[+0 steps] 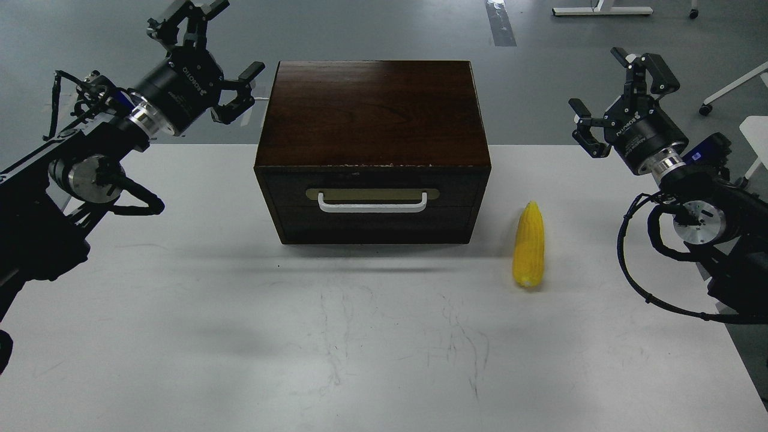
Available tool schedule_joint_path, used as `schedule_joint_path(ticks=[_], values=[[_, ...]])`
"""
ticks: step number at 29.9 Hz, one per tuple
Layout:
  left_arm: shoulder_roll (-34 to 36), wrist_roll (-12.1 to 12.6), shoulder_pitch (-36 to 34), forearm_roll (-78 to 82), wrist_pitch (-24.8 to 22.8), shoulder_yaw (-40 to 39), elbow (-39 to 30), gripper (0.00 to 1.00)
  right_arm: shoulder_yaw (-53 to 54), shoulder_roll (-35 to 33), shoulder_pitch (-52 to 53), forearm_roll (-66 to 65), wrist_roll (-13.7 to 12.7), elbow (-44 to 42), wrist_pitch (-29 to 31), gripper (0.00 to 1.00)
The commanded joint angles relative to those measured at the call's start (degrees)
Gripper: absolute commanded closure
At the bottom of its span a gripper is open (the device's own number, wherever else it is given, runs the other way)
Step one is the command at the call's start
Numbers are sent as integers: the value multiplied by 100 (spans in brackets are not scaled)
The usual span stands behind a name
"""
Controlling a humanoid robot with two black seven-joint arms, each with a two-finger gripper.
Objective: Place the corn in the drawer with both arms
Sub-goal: 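Move the left gripper toward the white drawer handle of the wooden box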
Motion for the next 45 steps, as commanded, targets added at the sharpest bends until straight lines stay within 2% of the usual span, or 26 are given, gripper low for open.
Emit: schedule_joint_path(ticks=[1,7,16,18,21,26,29,30,33,35,39,45], values=[[27,-9,77,8,0,3,-60,1,-8,25,0,-6,1,0,1,0],[45,-62,-20,7,0,-41,1,1,-8,-36,0,2,1,9,1,0],[405,-27,-836,375,0,29,213,1,-17,-107,62,3,1,27,1,0],[405,-96,-1161,1145,0,21,161,1,-17,-150,70,3,1,35,1,0],[379,-342,-1836,2472,0,11,72,1,-25,-203,71,-6,1,44,1,0],[133,-466,-2674,4355,0,20,-33,1,-25,-291,71,-6,1,53,1,0],[-131,-615,-2990,5454,0,38,-410,1,-34,-326,62,-6,1,53,1,0],[-192,-746,-3043,5961,0,73,-646,1,-34,-361,62,-6,1,53,1,0],[-315,-1069,-3166,7253,0,423,-1226,1,-34,-440,62,-6,1,53,1,0],[-342,-1069,-3263,7757,0,678,-1395,1,-34,-476,53,-6,1,53,1,0],[-491,-1069,-3807,9032,0,1740,-1720,1,-34,-581,36,-6,1,62,1,0],[-649,-1069,-4712,9298,0,3331,-2352,1,-25,-660,0,-6,1,62,1,0]])
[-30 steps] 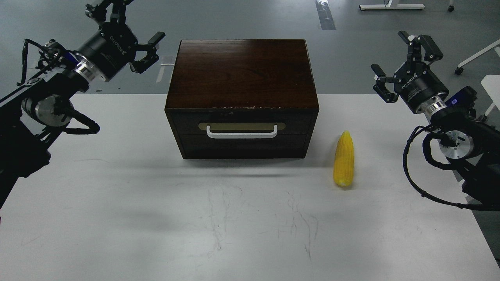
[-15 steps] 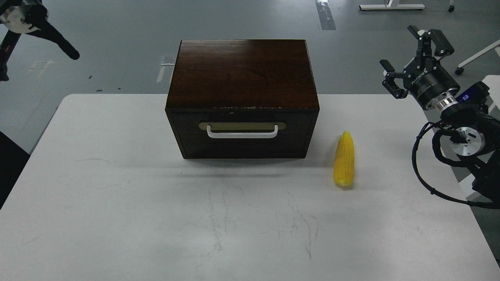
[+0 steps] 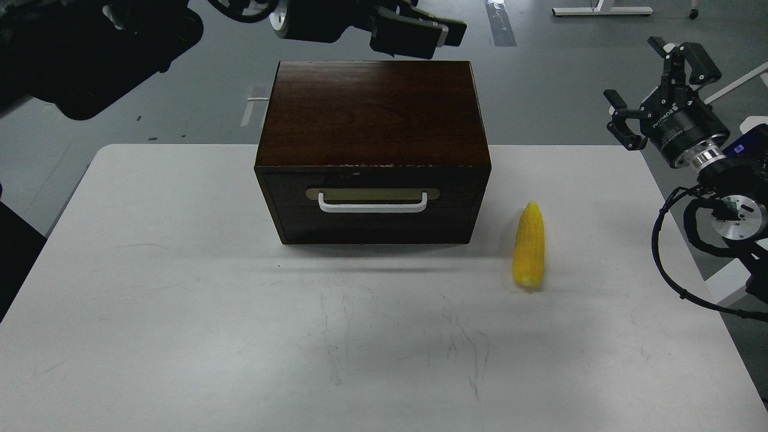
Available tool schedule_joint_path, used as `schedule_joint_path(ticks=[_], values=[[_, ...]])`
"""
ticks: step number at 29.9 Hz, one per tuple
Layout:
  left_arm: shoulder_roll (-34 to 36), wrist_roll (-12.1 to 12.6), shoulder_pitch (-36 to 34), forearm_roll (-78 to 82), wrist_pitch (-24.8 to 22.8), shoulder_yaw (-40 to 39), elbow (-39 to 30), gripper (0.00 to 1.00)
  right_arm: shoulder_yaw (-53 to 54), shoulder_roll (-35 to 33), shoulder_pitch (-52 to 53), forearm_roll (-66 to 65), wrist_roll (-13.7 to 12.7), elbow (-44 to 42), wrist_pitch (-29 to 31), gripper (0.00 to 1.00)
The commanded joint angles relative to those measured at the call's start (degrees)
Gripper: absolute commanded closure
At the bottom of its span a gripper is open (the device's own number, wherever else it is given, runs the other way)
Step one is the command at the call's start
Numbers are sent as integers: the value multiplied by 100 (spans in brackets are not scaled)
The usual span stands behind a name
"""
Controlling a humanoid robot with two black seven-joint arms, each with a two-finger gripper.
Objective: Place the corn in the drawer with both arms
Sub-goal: 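Move the left gripper toward the white drawer handle of the wooden box, then hook the left gripper onto the white drawer handle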
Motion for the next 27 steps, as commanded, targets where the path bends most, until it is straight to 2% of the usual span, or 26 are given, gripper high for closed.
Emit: schedule_joint_path(ticks=[1,7,13,22,27], values=[[-187,1,-508,79,-1,872,-424,1,9,-32,-23,0,0,0,0,0],[-565,1,-447,1106,-1,1022,-574,1,17,-32,-50,0,0,0,0,0],[-855,1,-464,1633,-1,1575,-557,1,26,-32,-76,0,0,0,0,0],[-900,1,-429,1968,-1,2270,-557,1,35,-32,-76,0,9,-18,0,0],[-917,1,-385,1977,-1,2385,-557,1,44,-32,-85,0,9,-18,0,0]])
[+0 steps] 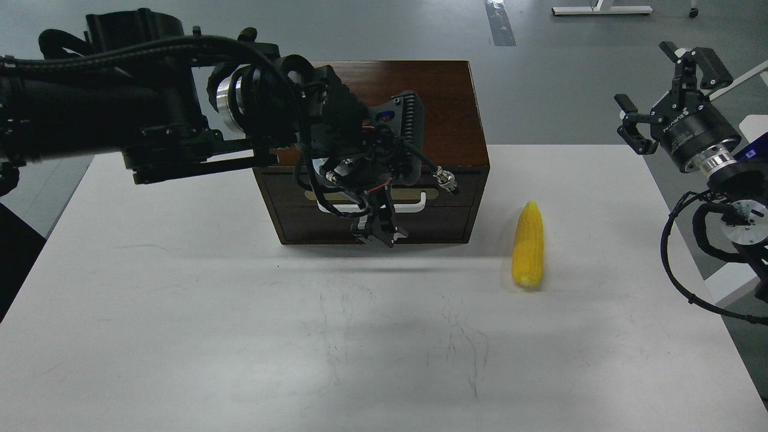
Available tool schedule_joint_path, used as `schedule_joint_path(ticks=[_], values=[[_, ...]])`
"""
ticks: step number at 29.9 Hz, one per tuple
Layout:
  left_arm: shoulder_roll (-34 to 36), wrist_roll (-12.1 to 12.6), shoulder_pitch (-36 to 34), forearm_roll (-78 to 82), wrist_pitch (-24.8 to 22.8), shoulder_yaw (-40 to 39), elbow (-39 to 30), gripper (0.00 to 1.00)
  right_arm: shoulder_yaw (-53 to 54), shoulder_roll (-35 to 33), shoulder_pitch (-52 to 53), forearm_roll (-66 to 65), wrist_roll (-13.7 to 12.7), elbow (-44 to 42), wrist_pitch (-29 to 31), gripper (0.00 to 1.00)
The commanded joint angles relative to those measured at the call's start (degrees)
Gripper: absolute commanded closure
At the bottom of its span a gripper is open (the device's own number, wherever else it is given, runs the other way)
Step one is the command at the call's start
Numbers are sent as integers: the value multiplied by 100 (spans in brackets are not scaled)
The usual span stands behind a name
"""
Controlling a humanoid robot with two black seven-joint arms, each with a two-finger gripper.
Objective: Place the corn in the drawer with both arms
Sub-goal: 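Hook the left gripper onto the white drawer handle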
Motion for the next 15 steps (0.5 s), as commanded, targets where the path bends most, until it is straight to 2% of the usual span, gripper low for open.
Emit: schedule_joint_path(ticks=[1,15], values=[[-10,0,28,4,-1,68,-1,1,9,1,-3,0,1,1,-1,0],[43,0,291,320,-1,217,61,2,18,1,-12,0,1,1,-1,0]])
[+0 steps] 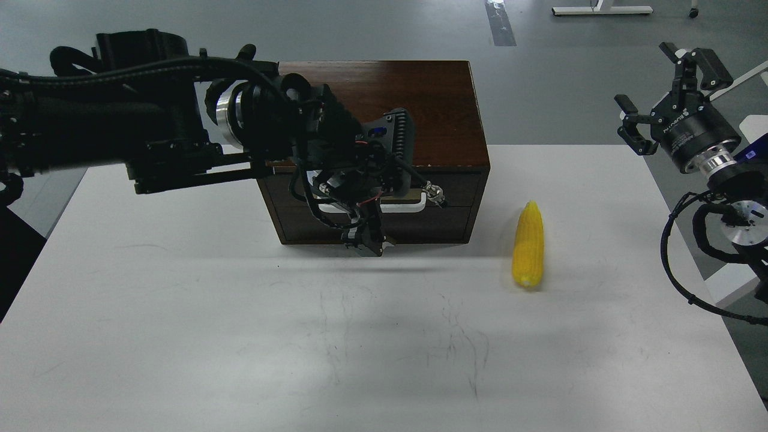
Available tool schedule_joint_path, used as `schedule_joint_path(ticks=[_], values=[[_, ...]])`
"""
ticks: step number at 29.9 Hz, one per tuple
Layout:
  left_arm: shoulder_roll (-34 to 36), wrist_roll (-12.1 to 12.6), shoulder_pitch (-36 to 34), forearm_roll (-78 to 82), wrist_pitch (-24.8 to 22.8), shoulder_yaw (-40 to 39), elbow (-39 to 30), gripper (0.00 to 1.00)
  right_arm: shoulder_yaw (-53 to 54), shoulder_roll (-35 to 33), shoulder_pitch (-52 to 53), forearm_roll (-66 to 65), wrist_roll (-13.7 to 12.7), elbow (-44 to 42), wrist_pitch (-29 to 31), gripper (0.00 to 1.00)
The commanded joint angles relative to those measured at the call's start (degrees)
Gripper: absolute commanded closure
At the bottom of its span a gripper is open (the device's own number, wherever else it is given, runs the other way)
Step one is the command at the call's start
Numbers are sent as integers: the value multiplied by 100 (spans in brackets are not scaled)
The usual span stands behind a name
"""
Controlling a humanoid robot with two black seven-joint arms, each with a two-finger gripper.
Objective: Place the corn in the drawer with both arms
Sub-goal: 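Hook the left gripper onto the white drawer handle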
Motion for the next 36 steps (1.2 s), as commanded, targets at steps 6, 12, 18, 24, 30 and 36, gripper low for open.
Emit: schedule_joint_path(ticks=[6,12,18,24,30,36], values=[[57,0,156,166,-1,140,30,1,1,1,-9,0,0,-8,-1,0],[74,0,270,210,-1,149,39,1,1,1,-44,0,9,-17,-1,0],[74,0,332,237,-1,158,144,1,44,1,-79,0,9,-26,-1,0],[57,0,420,254,-1,176,328,1,53,9,-79,0,9,-26,-1,0],[65,0,437,272,-1,184,329,1,53,9,-79,0,9,-26,-1,0],[65,0,428,272,-1,184,250,1,53,9,-79,0,9,-26,-1,0]])
